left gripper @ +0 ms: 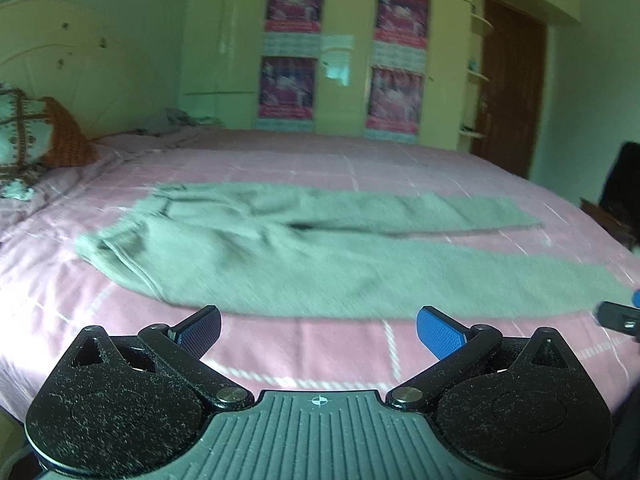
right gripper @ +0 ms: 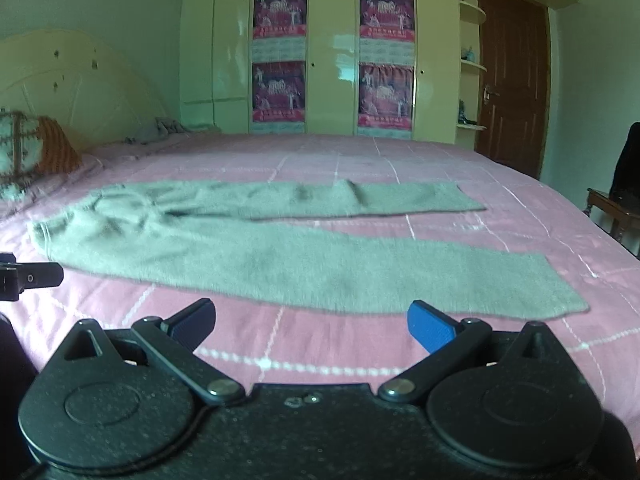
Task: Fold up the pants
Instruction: 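Reach both grippers to the sweatpants leg cuffs and close on them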
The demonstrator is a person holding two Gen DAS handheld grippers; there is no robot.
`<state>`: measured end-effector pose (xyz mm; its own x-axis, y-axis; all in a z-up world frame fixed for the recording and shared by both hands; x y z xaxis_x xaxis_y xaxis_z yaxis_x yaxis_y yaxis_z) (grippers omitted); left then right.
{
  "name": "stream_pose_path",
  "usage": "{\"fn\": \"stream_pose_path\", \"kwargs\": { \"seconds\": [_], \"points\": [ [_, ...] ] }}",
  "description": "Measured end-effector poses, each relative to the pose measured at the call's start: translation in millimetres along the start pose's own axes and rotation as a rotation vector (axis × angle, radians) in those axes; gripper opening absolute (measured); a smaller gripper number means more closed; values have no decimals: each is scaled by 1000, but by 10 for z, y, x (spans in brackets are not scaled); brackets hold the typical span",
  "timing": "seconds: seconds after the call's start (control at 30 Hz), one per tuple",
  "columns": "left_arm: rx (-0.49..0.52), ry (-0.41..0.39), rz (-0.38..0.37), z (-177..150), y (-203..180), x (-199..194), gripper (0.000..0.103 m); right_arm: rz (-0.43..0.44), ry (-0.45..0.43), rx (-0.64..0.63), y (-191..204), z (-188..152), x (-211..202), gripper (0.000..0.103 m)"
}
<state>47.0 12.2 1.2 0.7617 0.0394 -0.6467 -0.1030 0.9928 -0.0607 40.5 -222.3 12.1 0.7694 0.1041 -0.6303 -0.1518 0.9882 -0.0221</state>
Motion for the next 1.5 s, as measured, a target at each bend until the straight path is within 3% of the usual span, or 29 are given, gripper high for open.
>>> {"fn": "stream_pose_path", "kwargs": {
  "seconds": [0.2, 0.37, 0.5, 0.57, 0.6, 0.63, 0.7, 0.77, 0.8, 0.83, 0.87, 0.9, 0.97, 1.03, 1.33, 1.43, 1.5],
  "points": [
    [33, -23, -13, 668, 444, 209, 103, 61, -94, -42, -96, 515, 25, 103],
    [84, -27, -12, 1334, 900, 487, 103, 89, -159, -198, -16, 1184, 275, 103],
    [197, -31, 107, 1840, 1229, 813, 103, 164, -138, -252, 9, 1751, 609, 101],
    [190, -34, 151, 2072, 1458, 1009, 89, 183, -137, -275, 44, 1967, 769, 101],
    [174, -35, 145, 2186, 1572, 1103, 69, 193, -138, -291, 85, 2073, 861, 100],
    [154, -36, 140, 2285, 1679, 1189, 62, 207, -134, -307, 127, 2170, 968, 99],
    [129, -17, 132, 2450, 1889, 1456, 62, 222, -119, -342, 226, 2317, 1211, 99],
    [120, 20, 142, 2567, 2090, 1780, 84, 257, -98, -367, 374, 2453, 1444, 97],
    [111, 48, 140, 2602, 2192, 1968, 98, 273, -85, -385, 453, 2511, 1598, 90],
    [98, 74, 133, 2625, 2297, 2156, 99, 279, -73, -405, 534, 2574, 1749, 52],
    [84, 120, 109, 2646, 2403, 2358, 99, 288, -47, -422, 615, 2655, 1930, 34],
    [69, 176, 73, 2665, 2504, 2558, 99, 287, -21, -421, 682, 2715, 2106, 32],
    [61, 235, 38, 2655, 2641, 2880, 99, 309, 8, -422, 824, 2806, 2436, 42],
    [88, 266, 53, 2656, 2740, 3173, 99, 345, 61, -424, 960, 2849, 2794, 59],
    [111, 394, -90, 2671, 3015, 4085, 88, 418, 283, -458, 1186, 2907, 4119, 58],
    [108, 407, -140, 2641, 3038, 4211, 88, 430, 388, -522, 1216, 2812, 4395, 61],
    [108, 407, -157, 2631, 3021, 4244, 84, 453, 396, -555, 1217, 2810, 4400, 61]
  ]
}}
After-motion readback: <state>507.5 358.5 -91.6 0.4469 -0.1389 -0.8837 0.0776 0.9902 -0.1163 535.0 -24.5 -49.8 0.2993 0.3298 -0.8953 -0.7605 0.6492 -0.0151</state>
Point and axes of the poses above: each gripper's, at about its wrist camera, not at the fingertips, and x roughly the way its jaws point, y to its left, z to its top, the point moved 4 cm from there along x, roughly the way its jaws point, and after that the axes turned 14 degrees about y, right-handed, at the moved point
